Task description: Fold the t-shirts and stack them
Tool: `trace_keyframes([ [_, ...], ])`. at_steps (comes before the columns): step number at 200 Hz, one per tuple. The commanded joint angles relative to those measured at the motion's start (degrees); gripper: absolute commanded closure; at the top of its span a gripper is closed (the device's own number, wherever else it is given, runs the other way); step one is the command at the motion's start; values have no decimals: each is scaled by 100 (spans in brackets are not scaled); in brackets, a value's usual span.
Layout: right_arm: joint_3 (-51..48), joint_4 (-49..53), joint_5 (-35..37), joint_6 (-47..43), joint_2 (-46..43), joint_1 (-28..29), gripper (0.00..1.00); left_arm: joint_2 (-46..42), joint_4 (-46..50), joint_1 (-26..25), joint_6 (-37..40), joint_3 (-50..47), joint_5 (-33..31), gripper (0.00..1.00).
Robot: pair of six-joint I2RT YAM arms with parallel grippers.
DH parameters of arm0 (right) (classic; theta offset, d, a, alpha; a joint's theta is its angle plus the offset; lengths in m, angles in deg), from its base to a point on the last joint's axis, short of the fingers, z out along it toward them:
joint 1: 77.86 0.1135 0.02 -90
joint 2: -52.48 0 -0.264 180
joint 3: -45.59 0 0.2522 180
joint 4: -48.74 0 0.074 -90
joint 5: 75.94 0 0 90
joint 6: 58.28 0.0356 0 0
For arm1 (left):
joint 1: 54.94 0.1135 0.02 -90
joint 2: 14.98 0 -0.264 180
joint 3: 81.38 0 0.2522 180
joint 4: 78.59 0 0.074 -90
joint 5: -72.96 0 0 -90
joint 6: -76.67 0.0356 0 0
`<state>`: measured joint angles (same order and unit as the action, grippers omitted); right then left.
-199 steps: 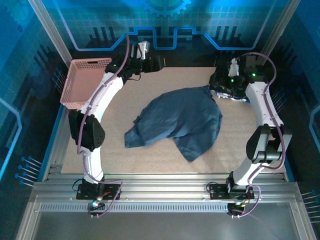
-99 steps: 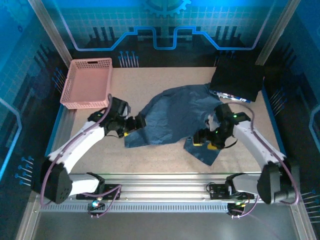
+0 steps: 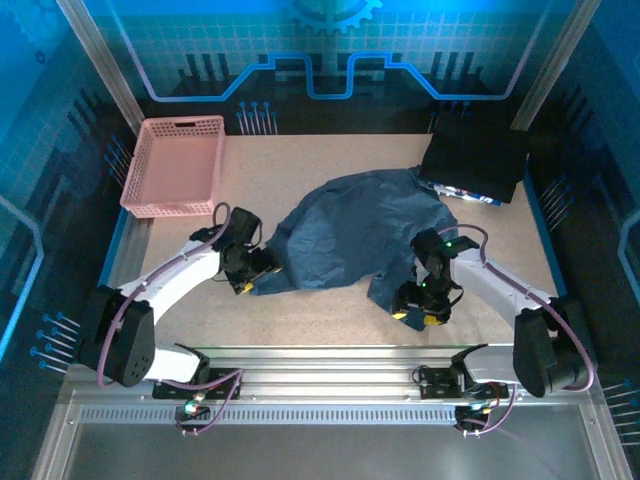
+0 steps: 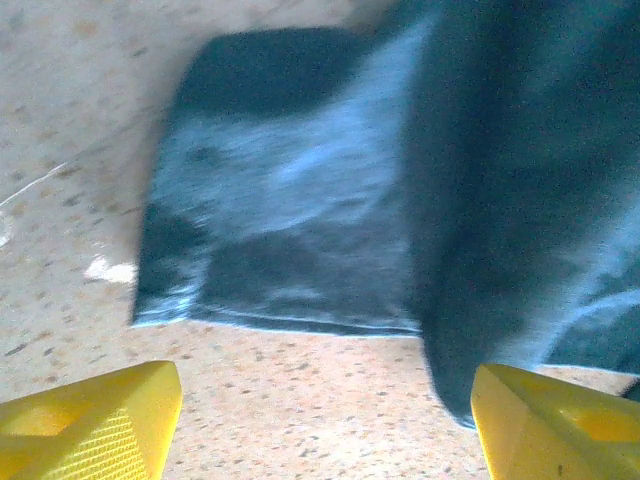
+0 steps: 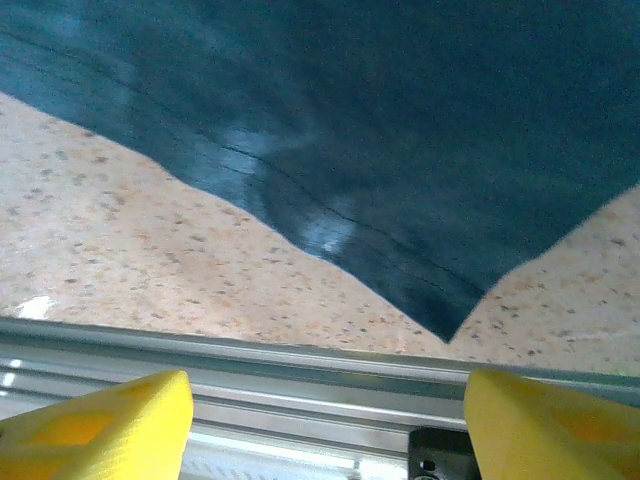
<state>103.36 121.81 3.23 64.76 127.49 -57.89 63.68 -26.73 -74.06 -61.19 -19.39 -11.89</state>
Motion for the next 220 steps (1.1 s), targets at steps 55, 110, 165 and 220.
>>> trace_keyframes([
  [55,-492,-293,711,964,-45,122,28,43,-392,500,-359,-648,188,27],
  [110,-265,-477,981,1014,537,161,51,423,-624,575,-198,-790,473,39],
  [165,-149,-646,1001,979,779,145,85,765,-1077,575,-251,-896,743,85],
  [220,296,-80,1253,1016,-20,-21,100,300,-737,601,47,-180,389,100],
])
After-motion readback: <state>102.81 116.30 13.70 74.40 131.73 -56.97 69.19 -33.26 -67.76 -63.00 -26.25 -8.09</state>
